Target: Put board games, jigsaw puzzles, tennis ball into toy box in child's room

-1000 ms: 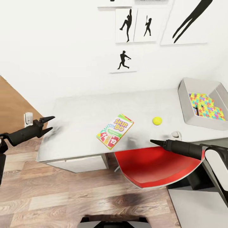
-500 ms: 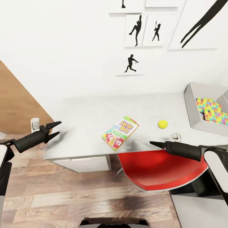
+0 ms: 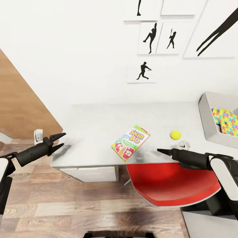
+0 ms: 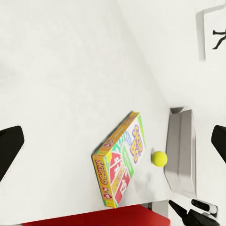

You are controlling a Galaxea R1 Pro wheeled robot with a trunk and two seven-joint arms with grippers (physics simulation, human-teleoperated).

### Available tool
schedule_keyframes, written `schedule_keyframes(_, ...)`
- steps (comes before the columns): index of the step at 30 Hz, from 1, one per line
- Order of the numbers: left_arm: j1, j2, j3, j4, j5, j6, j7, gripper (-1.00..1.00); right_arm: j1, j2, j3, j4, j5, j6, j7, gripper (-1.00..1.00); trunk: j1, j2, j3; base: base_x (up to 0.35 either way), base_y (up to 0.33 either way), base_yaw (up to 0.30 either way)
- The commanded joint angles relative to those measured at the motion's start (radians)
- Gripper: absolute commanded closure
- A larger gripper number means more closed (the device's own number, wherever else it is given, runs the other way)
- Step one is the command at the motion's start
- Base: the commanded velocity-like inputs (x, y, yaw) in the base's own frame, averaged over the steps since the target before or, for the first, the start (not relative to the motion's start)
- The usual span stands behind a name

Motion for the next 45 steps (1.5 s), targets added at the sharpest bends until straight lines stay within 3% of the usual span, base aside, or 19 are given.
schedule_keyframes(1,0.006,0.000,0.001,-0.003,-0.004,0.004,-0.007,-1.00,-0.001,0.002,-0.002,0.005,0.009,0.004,0.005,-1.00,0.001,-0.002,0.000,0.183,0.000,0.087)
schedule_keyframes(29,0.047,0.000,0.008,-0.014,-0.006,0.002,-0.016,-1.00,-0.009,0.022,-0.031,0.087,0.009,0.004,-0.019,-1.00,0.001,-0.002,0.043,0.071,0.000,0.076)
schedule_keyframes(45,0.052,0.001,0.011,-0.014,-0.004,0.003,-0.019,-1.00,-0.010,0.036,-0.083,0.112,0.009,0.004,-0.041,-1.00,0.001,-0.002,0.068,0.002,0.000,0.040)
